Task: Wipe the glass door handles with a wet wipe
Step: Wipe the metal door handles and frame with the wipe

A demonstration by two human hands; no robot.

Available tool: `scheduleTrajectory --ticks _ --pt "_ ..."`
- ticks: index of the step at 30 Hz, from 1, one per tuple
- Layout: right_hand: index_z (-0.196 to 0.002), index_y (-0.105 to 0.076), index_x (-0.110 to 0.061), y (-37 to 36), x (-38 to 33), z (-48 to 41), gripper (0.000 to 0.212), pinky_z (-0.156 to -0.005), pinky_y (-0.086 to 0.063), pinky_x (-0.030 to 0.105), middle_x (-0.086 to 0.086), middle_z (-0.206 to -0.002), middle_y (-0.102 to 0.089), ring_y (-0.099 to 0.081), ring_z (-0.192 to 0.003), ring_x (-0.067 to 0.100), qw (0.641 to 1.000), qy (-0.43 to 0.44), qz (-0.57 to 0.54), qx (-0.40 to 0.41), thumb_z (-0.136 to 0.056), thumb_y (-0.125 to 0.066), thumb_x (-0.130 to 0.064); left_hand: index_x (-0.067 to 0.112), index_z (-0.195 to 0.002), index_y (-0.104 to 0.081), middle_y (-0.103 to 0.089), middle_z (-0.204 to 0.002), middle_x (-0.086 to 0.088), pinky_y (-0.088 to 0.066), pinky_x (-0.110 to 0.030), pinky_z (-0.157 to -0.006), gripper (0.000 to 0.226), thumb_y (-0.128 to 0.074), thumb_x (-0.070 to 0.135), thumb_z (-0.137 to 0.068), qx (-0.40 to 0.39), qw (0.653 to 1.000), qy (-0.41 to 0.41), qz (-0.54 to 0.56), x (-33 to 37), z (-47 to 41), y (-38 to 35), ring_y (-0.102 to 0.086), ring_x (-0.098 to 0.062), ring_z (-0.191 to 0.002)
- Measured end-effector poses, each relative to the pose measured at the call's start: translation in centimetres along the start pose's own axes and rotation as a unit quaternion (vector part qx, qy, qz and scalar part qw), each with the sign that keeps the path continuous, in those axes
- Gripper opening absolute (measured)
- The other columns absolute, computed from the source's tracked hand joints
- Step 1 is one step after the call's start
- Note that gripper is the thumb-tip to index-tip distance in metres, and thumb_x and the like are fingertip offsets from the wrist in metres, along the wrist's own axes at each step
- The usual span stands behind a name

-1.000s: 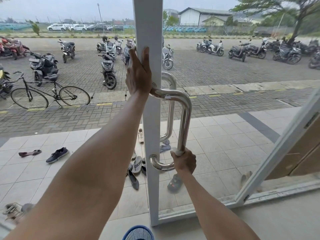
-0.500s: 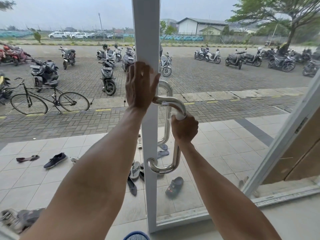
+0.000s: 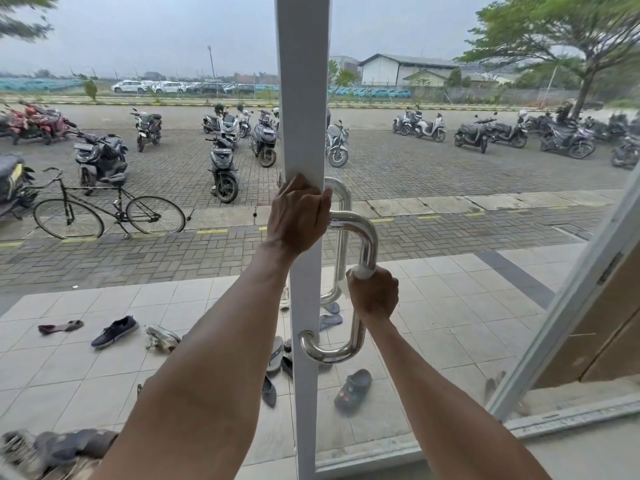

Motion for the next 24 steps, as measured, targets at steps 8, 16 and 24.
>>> scheduleTrajectory --ticks 8,16,24 --pt "-0.071 -0.062 -0.017 3.9 -12.7 -2.3 0.003 -0.05 -0.049 0.028 0.006 -0.06 -0.067 -0.067 -0.057 0.033 0.959 0.248 0.126 0.057 -0.068 -0.06 -0.018 0.006 -0.061 -0.068 -0.067 -0.059 -0.014 -0.055 -0.039 -0.059 0.052 -0.041 0.03 -0.099 -0.08 0.996 -0.015 -0.029 -0.1 -1.6 0.5 -0.067 -0.031 -0.07" --pt "-0.077 -0.066 -0.014 4.4 -12.3 -1.9 0.013 -0.057 -0.054 0.033 0.011 -0.066 -0.07 -0.069 -0.064 0.034 0.957 0.244 0.149 0.041 -0.075 -0.059 -0.024 0.009 -0.072 -0.075 -0.074 -0.069 -0.012 -0.055 -0.039 -0.064 0.053 -0.042 0.04 -0.099 -0.071 0.994 0.08 0.022 -2.4 -1.8 1.6 -0.071 -0.03 -0.066" --pt "-0.089 -0.073 -0.019 -0.3 -20.3 1.3 0.022 -0.076 -0.047 0.033 0.005 -0.071 -0.072 -0.07 -0.069 0.024 0.858 0.386 0.337 0.023 -0.068 -0.075 -0.025 0.01 -0.072 -0.074 -0.071 -0.064 -0.013 -0.047 -0.03 -0.057 0.034 -0.05 0.026 -0.091 -0.067 0.986 0.12 0.091 -4.1 -1.8 1.7 -0.067 -0.031 -0.063"
Point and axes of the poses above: each hand's wrist, its own z-axis away from the middle knuckle, its own y-axis out of the back of the hand, x = y × z, the point moved 10 cm from there along -z, towards the middle knuckle
